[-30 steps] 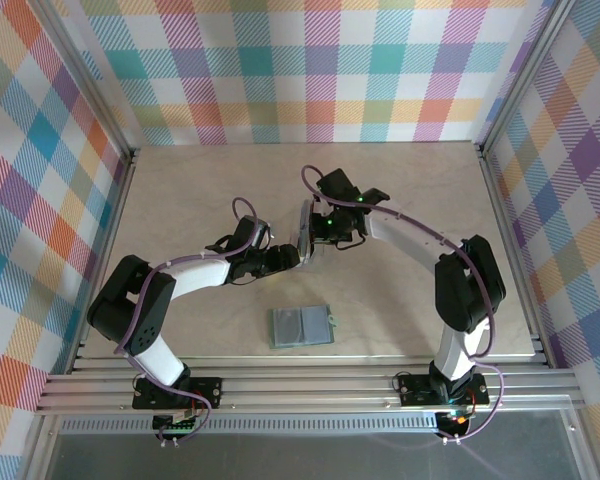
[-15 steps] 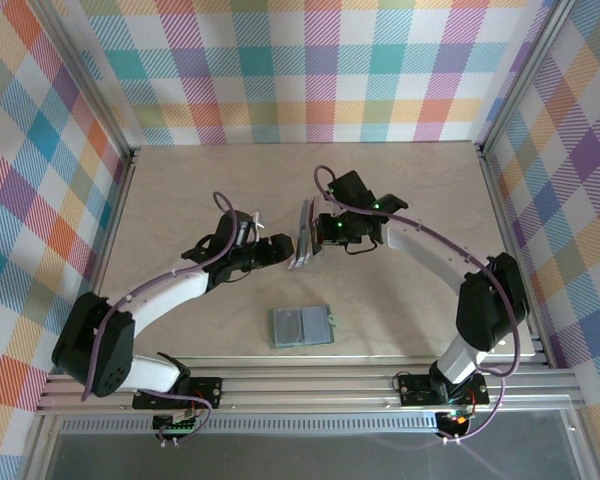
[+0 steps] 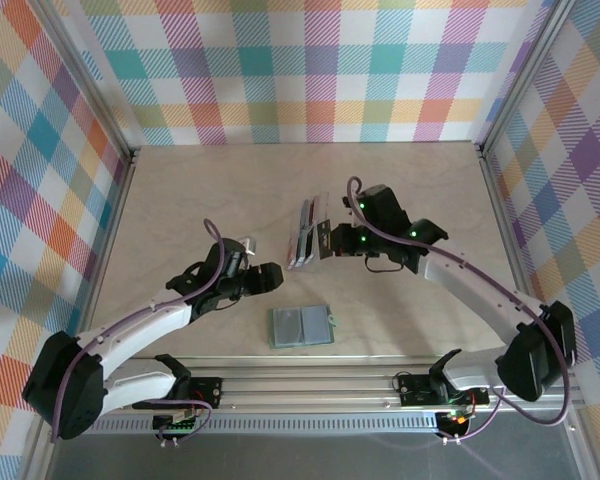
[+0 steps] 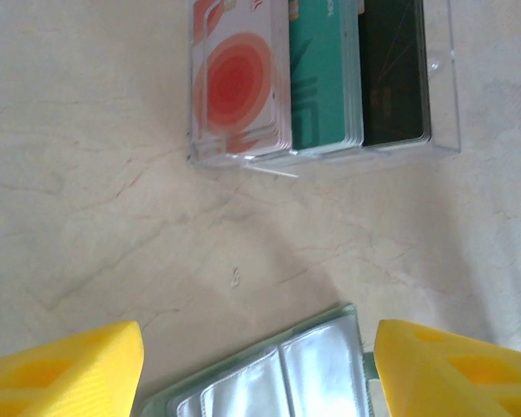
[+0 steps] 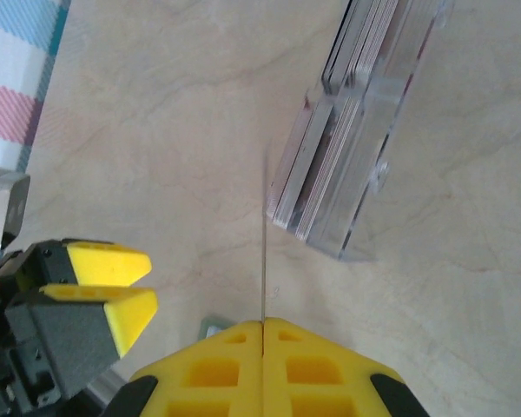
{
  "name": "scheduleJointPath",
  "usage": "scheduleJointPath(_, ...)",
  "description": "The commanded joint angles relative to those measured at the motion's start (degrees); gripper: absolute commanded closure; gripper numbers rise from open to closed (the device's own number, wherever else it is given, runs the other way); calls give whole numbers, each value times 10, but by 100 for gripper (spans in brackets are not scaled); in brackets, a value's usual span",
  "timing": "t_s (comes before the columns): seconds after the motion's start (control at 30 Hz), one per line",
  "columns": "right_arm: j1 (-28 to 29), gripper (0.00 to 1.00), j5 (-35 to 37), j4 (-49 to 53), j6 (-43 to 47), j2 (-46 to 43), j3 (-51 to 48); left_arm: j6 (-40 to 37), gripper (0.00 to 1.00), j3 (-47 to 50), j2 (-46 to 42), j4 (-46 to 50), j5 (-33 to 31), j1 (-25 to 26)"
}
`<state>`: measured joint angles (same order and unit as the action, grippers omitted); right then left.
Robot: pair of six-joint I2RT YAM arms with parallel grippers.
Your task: Put the credit cards into the card holder
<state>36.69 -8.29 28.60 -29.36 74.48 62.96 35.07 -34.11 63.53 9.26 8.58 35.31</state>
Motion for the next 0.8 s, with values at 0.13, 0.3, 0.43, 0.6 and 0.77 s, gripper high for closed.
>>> scheduleJointPath(0.13,-1,100,-143,-55,-31,-71,-119,-11,30,35,-24,26,-35,43)
scheduleJointPath(0.3,5,100,-224,-93,-52,-67,-196,-16,38,38,-10,35,-64,83)
scheduleJointPath(0.43,6,100,-259,-125,-57,-47,-234,-11,47,47,-3,30,-82,101)
scheduleJointPath(0.6,13,100,-301,-154,-51,1,-255,-7,57,57,19,12,-85,113)
scheduleJointPath(0.77,18,100,-313,-174,-44,40,-262,3,65,67,43,-3,-93,119)
